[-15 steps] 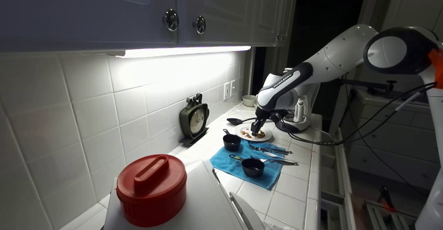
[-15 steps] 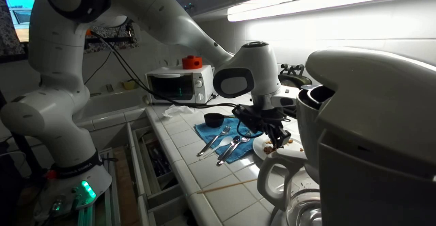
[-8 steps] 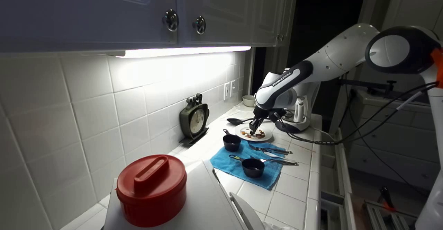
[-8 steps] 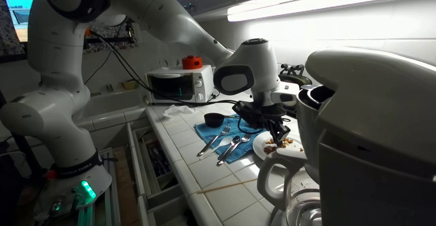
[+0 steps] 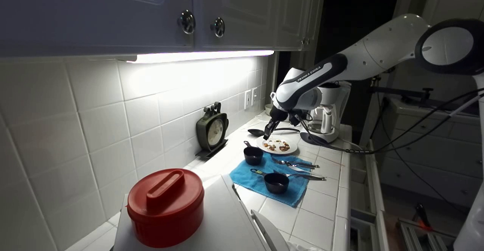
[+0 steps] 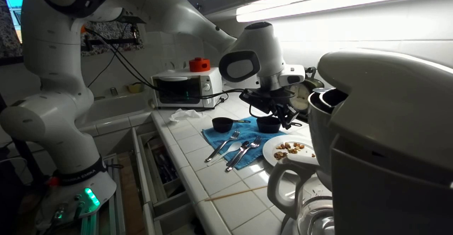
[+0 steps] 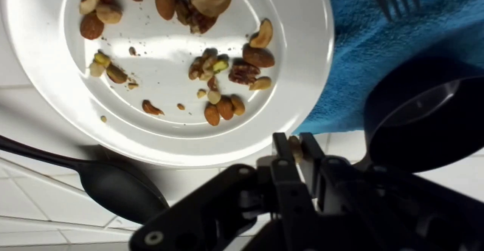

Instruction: Place some contents from the white plate in the measuring cup at the back then pour the contents from the cup onto the white plate.

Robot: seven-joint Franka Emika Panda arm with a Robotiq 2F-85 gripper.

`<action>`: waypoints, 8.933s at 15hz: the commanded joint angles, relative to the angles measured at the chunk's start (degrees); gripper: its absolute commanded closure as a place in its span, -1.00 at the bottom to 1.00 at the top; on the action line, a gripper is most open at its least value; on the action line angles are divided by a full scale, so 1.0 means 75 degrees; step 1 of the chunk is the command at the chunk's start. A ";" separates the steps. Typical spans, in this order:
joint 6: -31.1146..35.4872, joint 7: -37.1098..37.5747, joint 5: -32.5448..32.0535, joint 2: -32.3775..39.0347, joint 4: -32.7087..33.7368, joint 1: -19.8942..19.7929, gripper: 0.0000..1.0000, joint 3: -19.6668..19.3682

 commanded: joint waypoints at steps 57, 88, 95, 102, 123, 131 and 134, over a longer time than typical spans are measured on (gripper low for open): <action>0.0668 0.2651 -0.0900 0.0627 -0.0476 0.0590 0.68 -0.1331; -0.0414 -0.0226 0.0469 0.0167 0.0051 0.0764 0.18 0.0115; -0.0023 -0.0241 0.0590 0.0484 0.0571 0.0524 -0.79 0.0136; 0.0121 0.0617 0.0641 0.1080 0.1169 0.0497 -1.00 0.0125; -0.0017 0.2247 0.0455 0.1828 0.2067 0.0657 0.53 0.0138; -0.0264 0.2203 0.0426 0.1648 0.1979 0.0642 0.99 0.0076; -0.0351 0.2201 0.0367 0.1643 0.2013 0.0664 0.99 0.0026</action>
